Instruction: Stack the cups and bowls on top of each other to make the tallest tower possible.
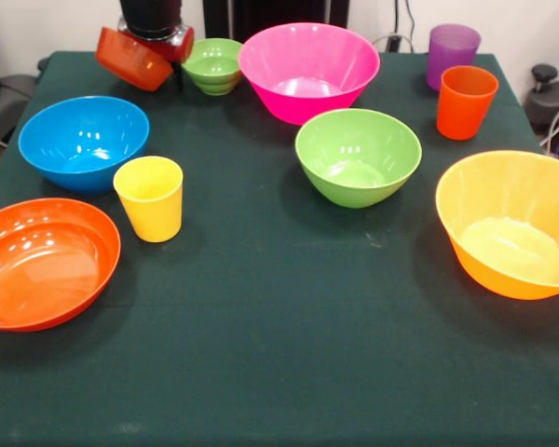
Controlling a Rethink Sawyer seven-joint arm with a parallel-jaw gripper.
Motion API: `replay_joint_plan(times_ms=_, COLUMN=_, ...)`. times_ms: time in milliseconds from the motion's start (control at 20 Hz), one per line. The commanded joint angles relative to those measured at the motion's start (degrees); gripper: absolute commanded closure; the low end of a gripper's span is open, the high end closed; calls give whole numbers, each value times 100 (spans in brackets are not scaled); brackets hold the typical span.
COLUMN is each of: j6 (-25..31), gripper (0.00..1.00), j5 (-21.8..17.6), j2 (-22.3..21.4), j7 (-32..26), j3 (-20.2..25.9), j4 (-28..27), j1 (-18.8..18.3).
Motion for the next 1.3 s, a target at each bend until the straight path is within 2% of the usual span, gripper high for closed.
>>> replay_joint_plan(times_ms=50, j6=-583, gripper=0, j5=-224, j2=544, j7=597, j3=450, j4=-144, j1=127)
replay_joint_plan(times_ms=750, j6=102, gripper=0, j5=-36, j2=-61, j7=457, j3=628, j4=151, j1=82)
replay_joint_plan(times_ms=1300, j6=327, gripper=0, j5=84, j2=-327, j7=467, j3=692, j4=317, j1=149)
